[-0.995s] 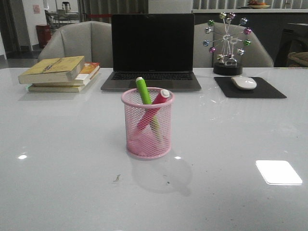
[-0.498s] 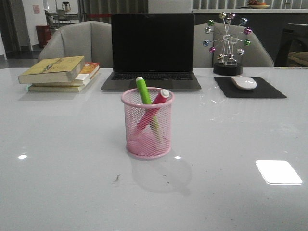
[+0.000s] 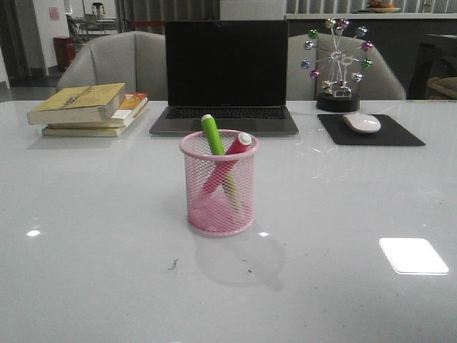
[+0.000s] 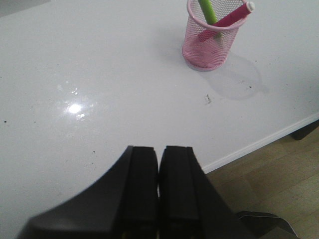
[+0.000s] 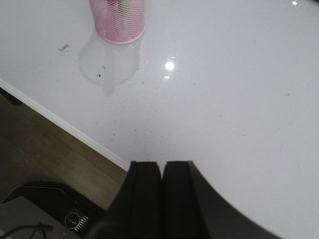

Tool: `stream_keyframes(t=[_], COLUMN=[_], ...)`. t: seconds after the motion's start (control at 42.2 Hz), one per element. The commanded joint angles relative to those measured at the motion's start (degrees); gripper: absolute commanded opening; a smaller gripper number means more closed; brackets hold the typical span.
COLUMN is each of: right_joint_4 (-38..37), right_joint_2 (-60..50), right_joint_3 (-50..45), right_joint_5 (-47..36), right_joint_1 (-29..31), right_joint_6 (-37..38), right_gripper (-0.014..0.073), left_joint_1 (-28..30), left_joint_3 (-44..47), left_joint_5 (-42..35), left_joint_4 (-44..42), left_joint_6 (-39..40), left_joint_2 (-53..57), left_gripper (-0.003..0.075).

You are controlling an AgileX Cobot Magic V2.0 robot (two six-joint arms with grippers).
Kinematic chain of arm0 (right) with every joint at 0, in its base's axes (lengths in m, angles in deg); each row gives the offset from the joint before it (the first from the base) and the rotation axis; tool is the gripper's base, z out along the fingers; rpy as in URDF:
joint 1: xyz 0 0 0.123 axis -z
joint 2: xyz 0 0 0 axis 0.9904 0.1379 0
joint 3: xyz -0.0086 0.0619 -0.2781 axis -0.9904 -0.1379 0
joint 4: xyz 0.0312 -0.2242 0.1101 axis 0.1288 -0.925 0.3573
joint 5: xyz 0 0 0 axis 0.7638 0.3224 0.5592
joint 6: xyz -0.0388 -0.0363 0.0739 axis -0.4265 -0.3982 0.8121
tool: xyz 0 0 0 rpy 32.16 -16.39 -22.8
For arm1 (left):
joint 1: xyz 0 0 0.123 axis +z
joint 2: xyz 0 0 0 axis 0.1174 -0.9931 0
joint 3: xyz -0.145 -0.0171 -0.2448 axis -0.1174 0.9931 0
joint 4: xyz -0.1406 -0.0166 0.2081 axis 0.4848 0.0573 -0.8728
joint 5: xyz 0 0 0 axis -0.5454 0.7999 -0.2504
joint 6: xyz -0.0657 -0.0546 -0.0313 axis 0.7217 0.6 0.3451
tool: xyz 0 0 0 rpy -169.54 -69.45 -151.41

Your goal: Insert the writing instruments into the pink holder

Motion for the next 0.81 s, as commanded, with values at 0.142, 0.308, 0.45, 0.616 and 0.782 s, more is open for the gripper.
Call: stream_keyframes(t=[0.142,0.308,0.45,0.616,0.782], right_joint_4=[-1.33,-1.33,-1.33,-1.38,-1.38], right_joint_2=[-0.17,-0.17,-0.17,-0.17,-0.17], right_joint_3=[1.53,1.53,1.53,1.53,1.53], right_joint_5=[-2.78,-2.78,-2.78,-2.65,-2.65], right_joint_1=[0.32,0.32,0.32,0.32,0.32], right_joint_6=[0.03,0.03,0.03,0.03,0.03], right_gripper=[0.0053,0.0053,0.0053,0.0053,0.0053], left_joint_1=[0.09,0.09,1.54,9.22,17.16], left_joint_3=[-1.45,-1.45,-0.38,5.06,17.07], left_joint_5=[-4.02,-4.02,-5.06,-11.84,-28.84], left_joint_4=[0.24,0.24,0.65,-2.03,-2.03], left_joint_6=[0.5,0.5,0.5,0.5,0.5], left_joint_2=[-0.14,-0.14,1.88,10.19,21.05], left_gripper=[0.0093,0.0093,0.0093,0.0093,0.0093])
